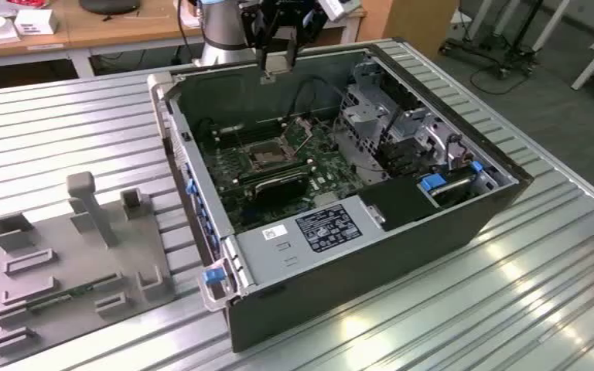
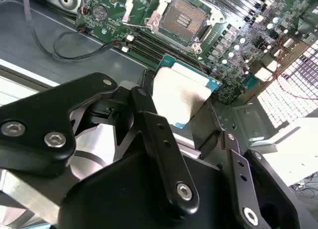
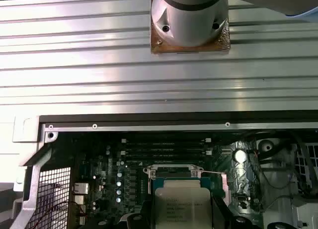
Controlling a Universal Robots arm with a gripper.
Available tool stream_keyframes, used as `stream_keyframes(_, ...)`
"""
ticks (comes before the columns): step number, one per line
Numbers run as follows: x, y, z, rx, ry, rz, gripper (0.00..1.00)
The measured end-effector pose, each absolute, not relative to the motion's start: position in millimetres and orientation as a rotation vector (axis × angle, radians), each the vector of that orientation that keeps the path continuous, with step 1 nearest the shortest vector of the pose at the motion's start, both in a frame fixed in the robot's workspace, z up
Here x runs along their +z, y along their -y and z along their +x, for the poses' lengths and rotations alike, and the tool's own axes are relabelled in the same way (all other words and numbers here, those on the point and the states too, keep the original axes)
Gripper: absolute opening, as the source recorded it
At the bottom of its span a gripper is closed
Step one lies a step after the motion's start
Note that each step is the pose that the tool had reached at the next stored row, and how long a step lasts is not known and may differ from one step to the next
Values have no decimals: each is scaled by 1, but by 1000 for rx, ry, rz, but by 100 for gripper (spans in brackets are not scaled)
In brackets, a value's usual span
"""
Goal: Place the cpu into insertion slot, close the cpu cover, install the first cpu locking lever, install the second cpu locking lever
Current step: 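Place the cpu into insertion slot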
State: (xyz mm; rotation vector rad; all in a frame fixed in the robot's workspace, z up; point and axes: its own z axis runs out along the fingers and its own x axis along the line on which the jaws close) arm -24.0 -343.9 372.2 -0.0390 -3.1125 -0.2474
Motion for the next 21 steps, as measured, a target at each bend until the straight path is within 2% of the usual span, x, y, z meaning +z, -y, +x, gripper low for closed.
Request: stream_keyframes(21, 365, 346, -24, -251, 3112, -39, 54)
